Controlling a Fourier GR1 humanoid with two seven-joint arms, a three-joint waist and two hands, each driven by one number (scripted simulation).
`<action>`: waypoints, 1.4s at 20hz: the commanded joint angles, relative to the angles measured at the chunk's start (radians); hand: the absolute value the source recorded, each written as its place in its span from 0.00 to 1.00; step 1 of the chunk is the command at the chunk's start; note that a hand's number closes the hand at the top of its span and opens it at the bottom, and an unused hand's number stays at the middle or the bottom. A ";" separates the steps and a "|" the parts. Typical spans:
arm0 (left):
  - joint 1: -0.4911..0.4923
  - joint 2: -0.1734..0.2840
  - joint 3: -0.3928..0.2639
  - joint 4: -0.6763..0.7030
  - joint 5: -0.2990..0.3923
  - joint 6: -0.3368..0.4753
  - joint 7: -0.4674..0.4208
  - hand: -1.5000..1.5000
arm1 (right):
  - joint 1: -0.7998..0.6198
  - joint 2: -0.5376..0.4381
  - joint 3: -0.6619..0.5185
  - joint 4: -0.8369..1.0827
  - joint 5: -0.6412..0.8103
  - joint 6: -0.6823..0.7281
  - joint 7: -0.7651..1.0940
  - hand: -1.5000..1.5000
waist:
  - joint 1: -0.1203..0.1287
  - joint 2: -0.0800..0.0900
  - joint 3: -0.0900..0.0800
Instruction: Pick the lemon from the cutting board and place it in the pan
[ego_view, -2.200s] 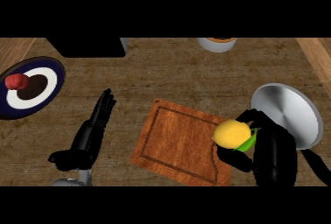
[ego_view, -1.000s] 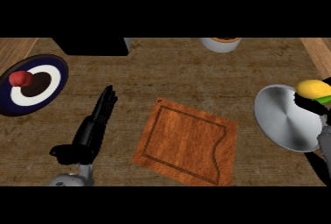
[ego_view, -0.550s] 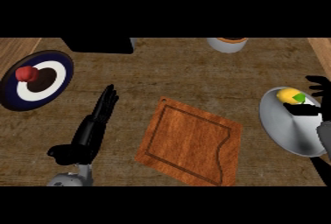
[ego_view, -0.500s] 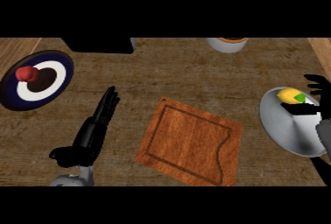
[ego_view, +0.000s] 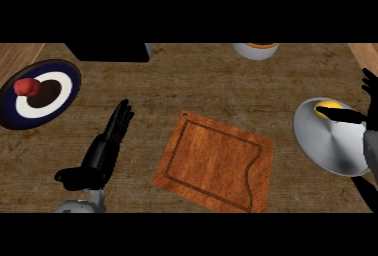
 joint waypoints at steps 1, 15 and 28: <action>0.035 0.017 0.013 -0.026 0.019 -0.021 -0.008 0.50 | -0.026 -0.008 -0.092 0.033 -0.100 0.020 -0.103 0.00 | -0.003 -0.004 -0.001; 0.020 0.011 0.040 -0.070 0.018 0.008 0.087 0.50 | 0.324 -0.095 -0.159 -0.130 -0.342 0.626 -0.252 0.00 | -0.042 -0.017 -0.004; 0.055 -0.050 -0.026 -0.096 -0.061 0.042 0.070 0.50 | 0.656 -0.028 -0.107 -0.514 -0.415 0.668 -0.251 0.00 | -0.036 -0.015 -0.004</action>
